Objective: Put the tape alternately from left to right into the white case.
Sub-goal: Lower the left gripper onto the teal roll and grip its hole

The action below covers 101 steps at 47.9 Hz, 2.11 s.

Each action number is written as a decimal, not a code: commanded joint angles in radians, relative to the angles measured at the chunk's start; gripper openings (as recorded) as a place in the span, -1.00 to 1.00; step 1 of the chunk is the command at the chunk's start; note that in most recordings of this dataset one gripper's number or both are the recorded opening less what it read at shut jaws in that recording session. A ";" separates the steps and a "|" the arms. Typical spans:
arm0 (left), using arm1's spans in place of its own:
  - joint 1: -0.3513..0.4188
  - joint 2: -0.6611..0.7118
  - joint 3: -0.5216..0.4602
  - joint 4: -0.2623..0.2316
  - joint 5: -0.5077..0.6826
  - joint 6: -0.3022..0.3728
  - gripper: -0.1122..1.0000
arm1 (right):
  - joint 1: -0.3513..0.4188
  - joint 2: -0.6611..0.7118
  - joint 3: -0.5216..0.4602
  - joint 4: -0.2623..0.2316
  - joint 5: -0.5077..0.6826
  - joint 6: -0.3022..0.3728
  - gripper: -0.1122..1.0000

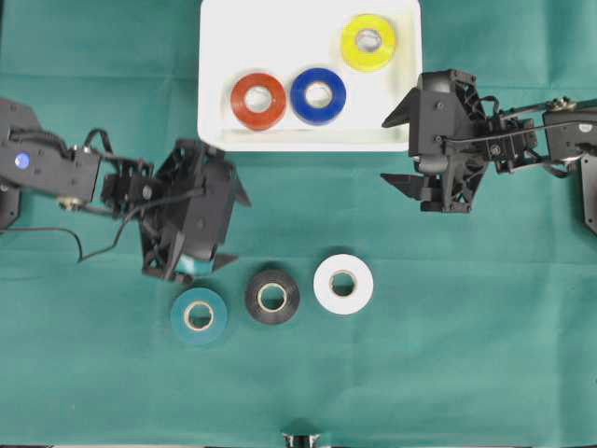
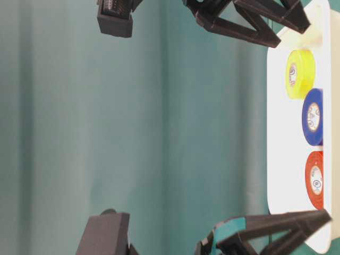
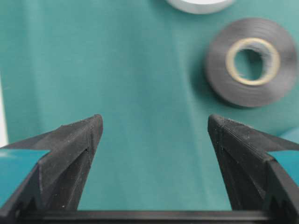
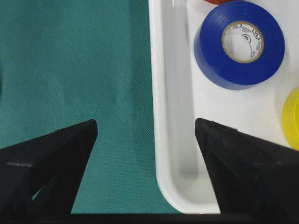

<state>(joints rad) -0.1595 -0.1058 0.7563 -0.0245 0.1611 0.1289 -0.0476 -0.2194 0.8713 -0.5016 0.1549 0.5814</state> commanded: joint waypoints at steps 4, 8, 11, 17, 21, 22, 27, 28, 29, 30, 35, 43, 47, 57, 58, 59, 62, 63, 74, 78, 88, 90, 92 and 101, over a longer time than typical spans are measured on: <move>-0.048 -0.011 -0.005 -0.003 0.002 -0.018 0.87 | 0.003 -0.018 -0.011 -0.002 -0.008 0.000 0.69; -0.072 -0.011 0.002 -0.003 0.005 -0.044 0.87 | 0.003 -0.018 -0.011 -0.003 -0.006 0.000 0.69; -0.095 -0.011 0.008 -0.003 0.006 -0.071 0.87 | 0.003 -0.018 -0.014 -0.003 -0.008 0.000 0.69; -0.132 -0.012 0.017 -0.003 0.009 -0.120 0.87 | 0.003 -0.018 -0.014 -0.003 -0.008 -0.002 0.69; -0.152 -0.011 0.018 -0.003 0.012 -0.156 0.87 | 0.003 -0.018 -0.014 -0.003 -0.008 -0.002 0.69; -0.156 -0.011 0.018 -0.003 0.014 -0.163 0.87 | 0.003 -0.018 -0.014 -0.002 -0.008 -0.002 0.69; -0.175 -0.011 0.021 -0.003 0.020 -0.187 0.87 | 0.005 -0.018 -0.011 -0.003 -0.008 -0.002 0.69; -0.178 -0.011 0.023 -0.003 0.020 -0.192 0.87 | 0.003 -0.018 -0.011 -0.003 -0.006 -0.002 0.69; -0.181 -0.011 0.023 -0.003 0.020 -0.196 0.87 | 0.003 -0.018 -0.009 -0.003 -0.008 -0.002 0.69; -0.186 -0.011 0.025 -0.003 0.021 -0.201 0.87 | 0.003 -0.018 -0.009 -0.003 -0.006 -0.002 0.69; -0.190 -0.011 0.028 -0.003 0.020 -0.219 0.87 | 0.003 -0.018 -0.009 -0.003 -0.008 -0.002 0.69; -0.193 -0.008 0.032 -0.003 0.020 -0.225 0.87 | 0.003 -0.018 -0.009 -0.003 -0.008 -0.002 0.69; -0.193 0.000 0.035 -0.003 0.020 -0.225 0.87 | 0.003 -0.020 -0.009 -0.003 -0.008 -0.002 0.69; -0.193 0.083 0.021 -0.003 0.018 -0.227 0.87 | 0.003 -0.020 -0.011 -0.003 -0.006 0.000 0.69; -0.193 0.087 0.020 -0.003 0.018 -0.227 0.87 | 0.005 -0.018 -0.014 -0.003 -0.008 0.000 0.69; -0.193 0.094 0.018 -0.003 0.017 -0.227 0.87 | 0.003 -0.018 -0.011 -0.003 -0.008 0.000 0.69; -0.196 0.104 0.012 -0.003 0.015 -0.227 0.87 | 0.003 -0.018 -0.011 -0.002 -0.008 0.000 0.69; -0.196 0.107 0.011 -0.003 0.014 -0.227 0.87 | 0.003 -0.018 -0.011 -0.003 -0.008 0.000 0.69; -0.206 0.129 0.008 -0.003 0.000 -0.227 0.87 | 0.003 -0.018 -0.009 -0.003 -0.008 0.000 0.69; -0.206 0.135 0.008 -0.003 -0.005 -0.227 0.87 | 0.003 -0.018 -0.009 -0.003 -0.008 0.000 0.69; -0.206 0.140 0.012 -0.003 -0.005 -0.227 0.85 | 0.005 -0.018 -0.008 -0.003 -0.006 0.000 0.69; -0.206 0.138 0.012 -0.003 -0.005 -0.227 0.83 | 0.003 -0.018 -0.008 -0.003 -0.006 0.000 0.69; -0.207 0.140 0.014 -0.003 -0.006 -0.227 0.80 | 0.003 -0.018 -0.008 -0.003 -0.005 0.000 0.69; -0.218 0.140 0.021 -0.003 -0.005 -0.222 0.06 | 0.003 -0.018 -0.008 -0.002 -0.005 0.000 0.69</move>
<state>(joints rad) -0.3682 0.0460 0.7839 -0.0245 0.1641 -0.0951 -0.0460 -0.2194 0.8698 -0.5016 0.1549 0.5798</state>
